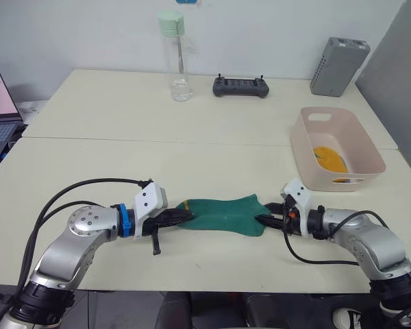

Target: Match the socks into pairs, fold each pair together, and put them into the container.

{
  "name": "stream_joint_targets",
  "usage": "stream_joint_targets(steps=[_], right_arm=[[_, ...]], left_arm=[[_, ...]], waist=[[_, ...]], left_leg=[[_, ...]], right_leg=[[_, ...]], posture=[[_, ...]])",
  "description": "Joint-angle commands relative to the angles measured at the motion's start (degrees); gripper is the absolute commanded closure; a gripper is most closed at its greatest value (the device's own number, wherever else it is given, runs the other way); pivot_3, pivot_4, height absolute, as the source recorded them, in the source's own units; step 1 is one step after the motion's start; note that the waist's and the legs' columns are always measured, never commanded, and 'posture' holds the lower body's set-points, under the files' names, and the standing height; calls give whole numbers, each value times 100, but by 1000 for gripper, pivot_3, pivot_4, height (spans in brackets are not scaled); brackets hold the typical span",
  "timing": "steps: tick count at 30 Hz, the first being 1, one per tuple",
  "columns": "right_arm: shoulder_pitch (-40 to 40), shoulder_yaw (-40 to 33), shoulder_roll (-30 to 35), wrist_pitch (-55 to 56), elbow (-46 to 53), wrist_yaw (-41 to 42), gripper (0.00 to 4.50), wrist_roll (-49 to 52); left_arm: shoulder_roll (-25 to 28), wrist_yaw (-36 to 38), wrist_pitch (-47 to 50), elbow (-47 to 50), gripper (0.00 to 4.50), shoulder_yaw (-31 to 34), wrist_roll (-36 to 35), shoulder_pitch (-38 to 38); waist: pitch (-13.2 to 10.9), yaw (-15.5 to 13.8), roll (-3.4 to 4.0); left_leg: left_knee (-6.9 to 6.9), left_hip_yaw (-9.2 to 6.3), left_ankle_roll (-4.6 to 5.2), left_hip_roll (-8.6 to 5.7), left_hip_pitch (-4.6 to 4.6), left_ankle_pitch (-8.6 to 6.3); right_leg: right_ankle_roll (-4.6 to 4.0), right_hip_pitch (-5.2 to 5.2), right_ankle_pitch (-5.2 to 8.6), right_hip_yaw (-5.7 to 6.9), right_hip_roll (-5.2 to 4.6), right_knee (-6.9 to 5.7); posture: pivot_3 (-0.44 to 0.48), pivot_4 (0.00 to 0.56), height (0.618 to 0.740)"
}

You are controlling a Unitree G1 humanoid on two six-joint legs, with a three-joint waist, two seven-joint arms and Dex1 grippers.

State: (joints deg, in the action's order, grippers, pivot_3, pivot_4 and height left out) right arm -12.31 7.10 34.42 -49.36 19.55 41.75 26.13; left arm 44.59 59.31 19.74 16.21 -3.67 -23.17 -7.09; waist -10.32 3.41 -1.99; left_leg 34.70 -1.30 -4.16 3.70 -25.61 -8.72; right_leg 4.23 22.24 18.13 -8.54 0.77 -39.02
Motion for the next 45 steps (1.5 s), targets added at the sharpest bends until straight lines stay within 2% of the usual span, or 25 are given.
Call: stream_joint_targets(steps=[1,2,3,8,15,23,29,37,42,45], right_arm=[[13,-173,17,-46,162,45,3843,171],[18,-188,33,-40,143,55,4296,176],[19,-225,22,-62,137,40,4428,202],[-321,-519,230,-120,-217,302,4428,397],[-1015,-222,546,107,-917,991,4428,220],[-1139,-172,550,35,-835,1146,4428,275],[-1159,-295,528,-140,-653,1112,4428,431],[-1424,-873,-248,-1539,48,693,4428,1999],[-1569,-852,-1280,-1935,25,-63,4428,2479],[-1569,-610,-1454,-1896,-5,-190,4428,2335]], left_arm=[[-105,-55,-2,205,4500,19,-19,-165],[-139,-60,10,214,4500,-5,-19,-201],[-163,-55,21,224,4500,-23,-19,-221],[-464,-72,-68,25,4500,-512,308,-549],[-1094,-216,-263,-625,4500,-1121,863,-1117],[-1718,-496,-574,-1457,4500,-1523,1465,-1531],[-1730,-410,-465,-1545,4500,-1702,1666,-1458],[-1769,-481,-510,-1585,4500,-1703,1761,-1331],[-1755,-498,-527,-1594,4500,-1600,1726,-1291],[-1687,-416,-417,-1442,4500,-1497,1597,-1231]], waist=[[0,-2,0],[0,-1,0],[0,-1,0],[0,-10,0],[0,-11,1],[1,-18,2],[1,-11,3],[3,-9,5],[4,-4,6],[4,-3,6]], left_leg=[[0,0,0,0,0,0],[1,0,0,0,0,0],[2,0,0,0,0,0],[7,1,0,-2,-1,0],[14,-1,1,-3,-2,1],[14,-9,1,-4,-11,0],[16,-11,2,-3,-10,0],[17,-15,2,-2,-9,1],[18,-17,2,-2,-9,1],[18,-17,2,-3,-10,1]], right_leg=[[-1,0,0,0,0,0],[-2,0,1,0,0,0],[-3,0,2,1,0,0],[1,-3,-1,-1,0,0],[30,-6,-18,-1,3,-1],[16,-4,-27,6,6,-1],[19,-6,-26,6,6,-2],[21,-9,-27,8,7,-5],[20,-11,-27,11,7,-5],[20,-10,-28,11,7,-6]], posture=[[0,150,740],[0,150,740],[0,150,740],[0,150,740],[0,150,740],[0,150,740],[0,150,740],[0,150,740],[0,150,740],[0,150,740]])
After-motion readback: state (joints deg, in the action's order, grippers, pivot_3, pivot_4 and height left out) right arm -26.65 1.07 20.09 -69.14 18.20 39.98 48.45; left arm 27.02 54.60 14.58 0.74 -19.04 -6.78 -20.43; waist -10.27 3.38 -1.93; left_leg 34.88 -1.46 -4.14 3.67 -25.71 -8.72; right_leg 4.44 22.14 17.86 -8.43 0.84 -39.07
